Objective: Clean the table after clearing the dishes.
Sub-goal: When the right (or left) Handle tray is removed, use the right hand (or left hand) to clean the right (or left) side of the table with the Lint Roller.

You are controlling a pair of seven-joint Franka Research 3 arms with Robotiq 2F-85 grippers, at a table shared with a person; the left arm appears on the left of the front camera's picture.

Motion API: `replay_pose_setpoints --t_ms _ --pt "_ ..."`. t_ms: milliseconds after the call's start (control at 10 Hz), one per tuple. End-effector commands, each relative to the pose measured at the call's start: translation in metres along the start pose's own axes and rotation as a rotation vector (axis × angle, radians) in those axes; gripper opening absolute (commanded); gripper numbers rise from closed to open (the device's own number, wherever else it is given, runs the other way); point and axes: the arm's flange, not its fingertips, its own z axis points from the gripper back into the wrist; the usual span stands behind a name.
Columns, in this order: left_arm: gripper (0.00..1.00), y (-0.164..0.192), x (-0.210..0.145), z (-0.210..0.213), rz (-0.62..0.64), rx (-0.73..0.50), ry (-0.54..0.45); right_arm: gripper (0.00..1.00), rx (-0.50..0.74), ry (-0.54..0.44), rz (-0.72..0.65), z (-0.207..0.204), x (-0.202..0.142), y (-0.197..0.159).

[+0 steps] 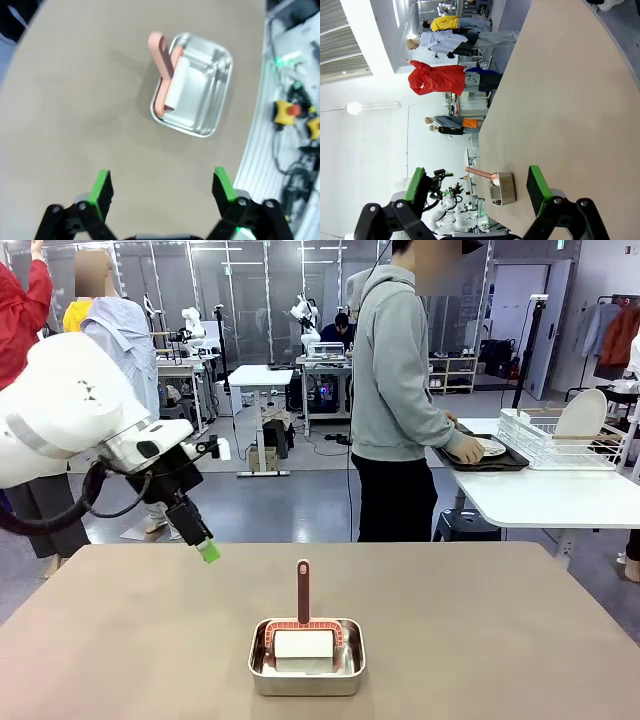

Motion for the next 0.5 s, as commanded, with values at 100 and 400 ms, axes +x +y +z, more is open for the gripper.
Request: replay_pose_setpoints --t_ms 100,400 --pt "1.00 0.007 0.083 0.012 -0.191 0.030 0.197 1.00 -0.001 0.007 0.008 0.003 -0.002 0.003" --pt "1.00 0.009 0.146 -0.033 -0.324 -0.035 0.359 1.00 -0.001 0.007 0.008 0.003 -0.002 0.003"
